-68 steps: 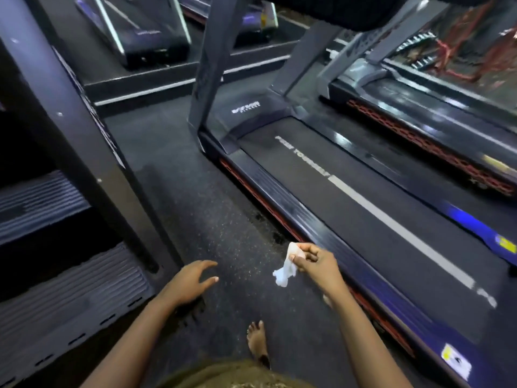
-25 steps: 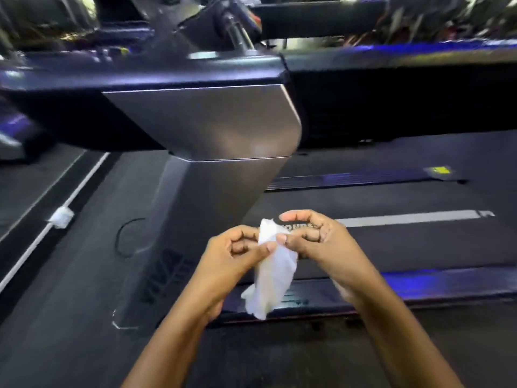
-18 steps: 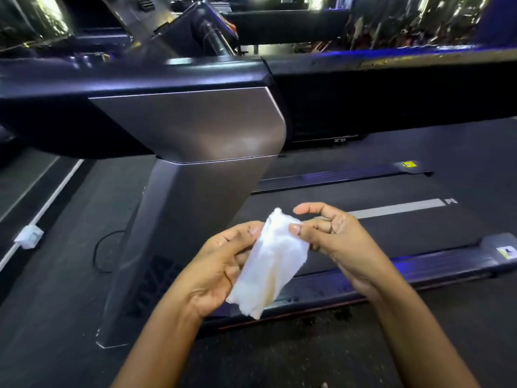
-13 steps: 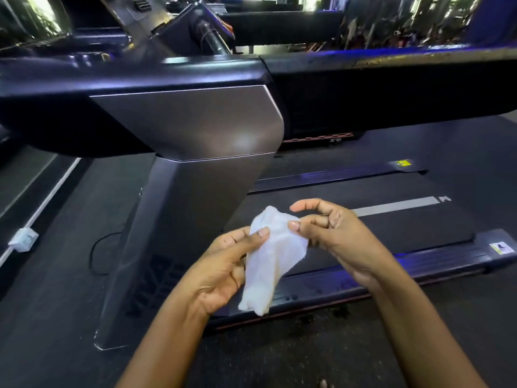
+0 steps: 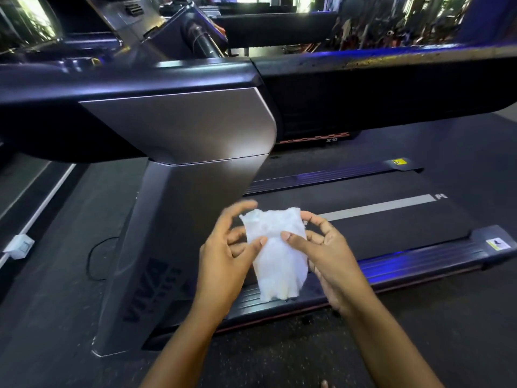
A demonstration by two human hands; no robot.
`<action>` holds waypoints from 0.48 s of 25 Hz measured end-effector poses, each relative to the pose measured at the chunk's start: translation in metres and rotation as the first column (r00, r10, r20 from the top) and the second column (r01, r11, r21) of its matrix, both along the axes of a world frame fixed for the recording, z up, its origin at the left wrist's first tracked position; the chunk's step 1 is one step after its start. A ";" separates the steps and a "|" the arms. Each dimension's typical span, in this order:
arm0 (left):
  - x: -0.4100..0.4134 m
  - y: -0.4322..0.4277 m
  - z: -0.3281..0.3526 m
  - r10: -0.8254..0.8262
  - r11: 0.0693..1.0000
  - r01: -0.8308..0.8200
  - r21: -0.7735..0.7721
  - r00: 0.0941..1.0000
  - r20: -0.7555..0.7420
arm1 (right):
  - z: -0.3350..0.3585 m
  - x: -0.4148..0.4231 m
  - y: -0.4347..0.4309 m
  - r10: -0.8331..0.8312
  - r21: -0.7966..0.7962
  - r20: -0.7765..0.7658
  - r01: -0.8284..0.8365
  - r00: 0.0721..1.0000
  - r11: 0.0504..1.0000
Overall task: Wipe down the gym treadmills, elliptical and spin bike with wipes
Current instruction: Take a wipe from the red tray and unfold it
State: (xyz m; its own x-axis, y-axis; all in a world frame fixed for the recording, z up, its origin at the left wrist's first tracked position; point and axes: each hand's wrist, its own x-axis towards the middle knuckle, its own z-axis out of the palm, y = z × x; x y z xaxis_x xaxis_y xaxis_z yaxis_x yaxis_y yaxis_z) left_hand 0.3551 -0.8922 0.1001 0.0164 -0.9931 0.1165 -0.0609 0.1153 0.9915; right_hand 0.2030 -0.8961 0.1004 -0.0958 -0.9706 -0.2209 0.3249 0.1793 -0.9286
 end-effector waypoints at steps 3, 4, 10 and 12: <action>-0.001 -0.002 -0.003 -0.074 0.993 0.071 0.097 0.997 0.026 | -0.003 0.003 -0.001 -0.100 -0.144 -0.394 0.046 0.914 0.989; -0.001 -0.002 -0.003 -0.100 0.982 0.103 0.157 0.995 -0.023 | -0.002 0.003 -0.002 -0.100 -0.172 -0.464 0.021 0.880 0.985; -0.004 0.002 -0.003 0.023 0.972 0.033 0.233 0.973 -0.230 | -0.011 -0.002 0.007 0.211 0.105 -0.339 -0.185 0.917 0.977; -0.005 0.002 -0.008 0.063 0.972 -0.002 0.237 0.967 -0.248 | -0.017 -0.002 0.008 0.159 0.099 -0.142 -0.146 0.977 0.984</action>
State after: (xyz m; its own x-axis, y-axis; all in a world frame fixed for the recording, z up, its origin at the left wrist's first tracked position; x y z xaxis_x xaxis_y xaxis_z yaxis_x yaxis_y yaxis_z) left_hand 0.3500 -0.8904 0.0925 0.0481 -0.9904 -0.1296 0.1943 -0.1180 0.9738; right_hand 0.2006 -0.8879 0.0839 0.0138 -0.9538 -0.3000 0.1473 0.2987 -0.9429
